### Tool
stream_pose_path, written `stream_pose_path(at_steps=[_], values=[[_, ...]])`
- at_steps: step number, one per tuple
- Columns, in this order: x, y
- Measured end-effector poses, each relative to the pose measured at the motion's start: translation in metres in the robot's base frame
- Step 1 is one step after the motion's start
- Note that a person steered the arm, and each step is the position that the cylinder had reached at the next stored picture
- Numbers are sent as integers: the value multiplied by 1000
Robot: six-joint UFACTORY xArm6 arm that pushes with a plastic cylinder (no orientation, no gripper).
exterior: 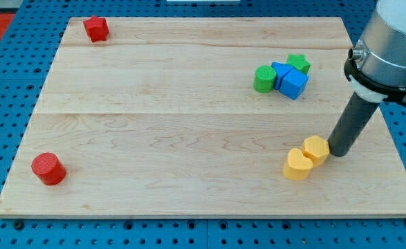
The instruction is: Push the red circle downwards
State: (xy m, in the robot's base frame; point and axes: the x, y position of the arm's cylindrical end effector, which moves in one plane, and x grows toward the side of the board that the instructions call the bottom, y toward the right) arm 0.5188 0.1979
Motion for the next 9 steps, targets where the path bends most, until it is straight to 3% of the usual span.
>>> stream_pose_path(at_steps=[1, 2, 5, 6, 8, 9], values=[[-43, -23], [-69, -104], [-72, -381], [-42, -421], [44, -418], [56, -464]])
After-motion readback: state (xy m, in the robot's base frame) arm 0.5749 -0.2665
